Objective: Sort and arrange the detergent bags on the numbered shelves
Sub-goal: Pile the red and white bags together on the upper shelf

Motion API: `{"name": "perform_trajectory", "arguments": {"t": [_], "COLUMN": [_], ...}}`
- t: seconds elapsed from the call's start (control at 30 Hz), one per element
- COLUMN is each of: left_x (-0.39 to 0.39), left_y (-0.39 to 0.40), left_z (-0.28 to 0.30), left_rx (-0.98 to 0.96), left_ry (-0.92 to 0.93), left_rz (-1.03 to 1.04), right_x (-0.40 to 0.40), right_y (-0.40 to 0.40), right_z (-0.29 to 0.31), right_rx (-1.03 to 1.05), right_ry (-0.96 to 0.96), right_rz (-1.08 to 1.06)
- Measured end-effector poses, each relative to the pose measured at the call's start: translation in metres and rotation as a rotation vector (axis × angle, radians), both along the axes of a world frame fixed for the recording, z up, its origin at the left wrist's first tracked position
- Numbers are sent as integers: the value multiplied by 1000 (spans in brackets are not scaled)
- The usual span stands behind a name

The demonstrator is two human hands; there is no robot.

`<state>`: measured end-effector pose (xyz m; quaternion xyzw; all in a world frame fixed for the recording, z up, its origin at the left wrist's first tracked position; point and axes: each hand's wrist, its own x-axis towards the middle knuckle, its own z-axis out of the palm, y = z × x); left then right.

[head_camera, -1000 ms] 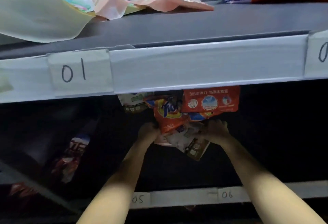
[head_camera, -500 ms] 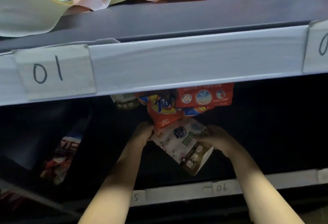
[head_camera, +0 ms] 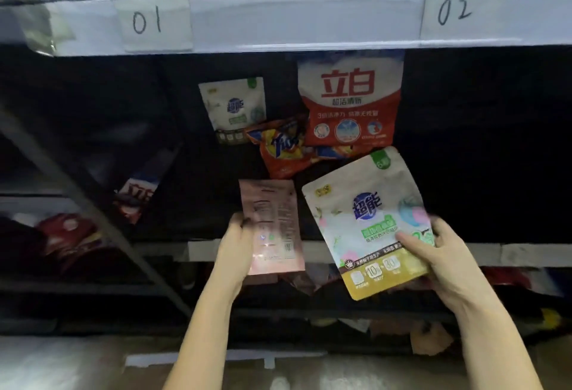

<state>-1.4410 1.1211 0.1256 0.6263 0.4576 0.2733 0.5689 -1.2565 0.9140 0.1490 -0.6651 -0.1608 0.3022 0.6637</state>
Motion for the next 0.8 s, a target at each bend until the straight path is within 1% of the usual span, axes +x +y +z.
{"name": "perform_trajectory", "arguments": {"t": [0.1, 0.17, 0.27, 0.4, 0.5, 0.57, 0.73, 0.8], "left_x": [-38, -61, -90, -114, -124, -129, -139, -141], "left_y": [-37, -60, -85, -89, -74, -58, -12, 7], "left_z": [24, 43, 77, 128, 169, 198, 266, 292], "left_rx": [-13, 19, 95, 175, 277, 348, 527, 593], "left_ry": [-67, -141, -285, -488, -634, -702, -781, -788], "left_rz": [2, 37, 93, 210, 293, 344, 410, 424], "right_x": [-25, -43, -66, -90, -101, -102, -89, -81], "right_y": [-25, -36, -43, -33, -7, 18, 100, 135], "right_z": [16, 33, 61, 114, 157, 186, 253, 276], "right_rx": [31, 72, 227, 421, 564, 616, 589, 562], "right_ry": [-3, 0, 3, -30, -115, -135, -280, -305], "right_rz": [57, 120, 182, 258, 269, 257, 195, 201]}}
